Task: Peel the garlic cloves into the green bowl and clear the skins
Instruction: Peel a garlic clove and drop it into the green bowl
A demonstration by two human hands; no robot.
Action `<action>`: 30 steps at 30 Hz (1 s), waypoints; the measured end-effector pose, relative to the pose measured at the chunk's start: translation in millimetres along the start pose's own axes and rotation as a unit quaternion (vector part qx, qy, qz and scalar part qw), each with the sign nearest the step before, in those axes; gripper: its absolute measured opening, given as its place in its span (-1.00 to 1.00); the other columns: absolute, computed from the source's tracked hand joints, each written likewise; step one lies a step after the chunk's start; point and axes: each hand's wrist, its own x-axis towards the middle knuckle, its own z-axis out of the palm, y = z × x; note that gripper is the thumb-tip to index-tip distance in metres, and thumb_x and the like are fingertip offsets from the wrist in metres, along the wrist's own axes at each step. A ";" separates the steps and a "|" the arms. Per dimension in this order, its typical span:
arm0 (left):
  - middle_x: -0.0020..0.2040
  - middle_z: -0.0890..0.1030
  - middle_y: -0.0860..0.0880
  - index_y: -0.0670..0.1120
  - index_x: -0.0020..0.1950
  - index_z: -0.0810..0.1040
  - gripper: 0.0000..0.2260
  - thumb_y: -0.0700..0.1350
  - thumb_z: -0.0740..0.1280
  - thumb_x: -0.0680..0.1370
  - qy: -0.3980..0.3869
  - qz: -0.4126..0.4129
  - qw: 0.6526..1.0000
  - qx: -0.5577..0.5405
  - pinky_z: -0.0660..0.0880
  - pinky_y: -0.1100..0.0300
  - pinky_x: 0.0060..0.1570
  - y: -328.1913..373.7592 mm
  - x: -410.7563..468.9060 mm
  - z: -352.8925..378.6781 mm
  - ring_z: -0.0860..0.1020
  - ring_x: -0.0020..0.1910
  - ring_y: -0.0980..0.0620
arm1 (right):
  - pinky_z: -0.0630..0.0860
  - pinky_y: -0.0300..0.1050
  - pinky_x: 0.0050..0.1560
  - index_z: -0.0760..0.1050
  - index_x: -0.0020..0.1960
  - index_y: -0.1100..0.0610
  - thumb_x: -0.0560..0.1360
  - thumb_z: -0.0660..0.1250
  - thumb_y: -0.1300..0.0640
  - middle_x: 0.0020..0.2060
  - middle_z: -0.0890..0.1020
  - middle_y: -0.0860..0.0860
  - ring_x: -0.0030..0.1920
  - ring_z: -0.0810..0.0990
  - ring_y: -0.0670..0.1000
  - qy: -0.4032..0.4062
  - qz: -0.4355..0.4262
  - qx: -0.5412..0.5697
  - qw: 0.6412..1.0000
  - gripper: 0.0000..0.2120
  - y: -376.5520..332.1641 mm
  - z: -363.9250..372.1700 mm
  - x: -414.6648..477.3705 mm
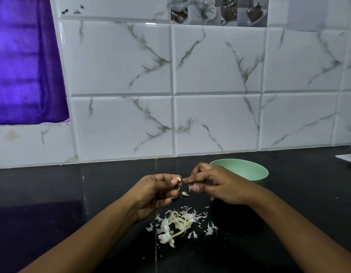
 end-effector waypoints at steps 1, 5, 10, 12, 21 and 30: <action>-0.29 0.66 -0.03 -0.20 -0.04 0.61 -0.85 -0.27 0.37 0.41 0.003 0.004 1.000 0.002 0.48 0.35 -0.59 0.2 -0.1 -0.7 0.59 -0.47 0.15 | 0.47 -0.38 -0.18 0.60 0.16 0.04 0.50 0.38 0.14 -0.09 0.46 -0.07 -0.09 0.51 -0.12 0.015 -0.005 -0.009 1.000 -0.76 -0.5 -0.9 -0.2; -0.29 0.65 -0.02 -0.18 -0.06 0.61 -0.89 -0.30 0.36 0.44 0.014 0.025 0.999 0.032 0.46 0.35 -0.59 1.2 -1.1 -1.6 0.58 -0.47 0.14 | 0.47 -0.22 -0.15 0.61 -0.14 -0.01 0.35 0.53 0.17 -0.31 0.58 -0.10 -0.28 0.52 -0.20 0.091 -0.009 0.039 0.995 -0.85 0.9 -4.0 0.0; -0.27 0.63 -0.09 -0.17 -0.09 0.63 -0.85 -0.26 0.42 0.35 0.019 0.044 0.996 0.071 0.45 0.33 -0.58 1.9 -2.9 -2.2 0.58 -0.46 0.11 | 0.52 -0.26 -0.32 0.64 -0.03 -0.01 0.51 0.36 0.22 -0.25 0.65 -0.08 -0.23 0.59 -0.17 0.027 0.028 0.041 0.998 -0.84 -3.6 -3.6 -3.2; -0.25 0.64 -0.10 -0.17 -0.10 0.63 -0.89 -0.30 0.40 0.40 0.021 0.049 0.996 0.070 0.45 0.32 -0.58 2.0 -3.1 -2.3 0.59 -0.46 0.10 | 0.56 -0.24 -0.26 0.61 0.11 0.03 0.56 0.24 0.28 -0.15 0.65 -0.13 -0.12 0.60 -0.18 -0.026 0.049 0.027 0.998 -0.74 -4.6 -4.6 -5.0; -0.25 0.67 -0.05 -0.17 -0.11 0.62 -0.92 -0.25 0.33 0.51 0.038 0.043 0.995 0.079 0.43 0.33 -0.59 1.8 -3.1 -1.9 0.58 -0.47 0.08 | 0.55 -0.23 -0.23 0.66 -0.08 0.06 0.47 0.39 0.07 -0.16 0.71 0.04 -0.14 0.69 -0.05 0.034 0.066 0.098 0.992 -0.90 -5.3 -4.9 -4.5; -0.25 0.68 -0.05 -0.14 -0.15 0.64 -0.95 -0.17 0.41 0.46 0.053 0.019 0.994 0.097 0.44 0.33 -0.55 1.2 -3.3 0.4 0.58 -0.47 0.10 | 0.59 -0.09 -0.06 0.60 0.00 0.08 0.53 0.32 0.23 -0.20 0.71 0.03 -0.20 0.68 0.03 0.070 0.070 0.150 0.984 -0.88 -2.5 5.2 0.6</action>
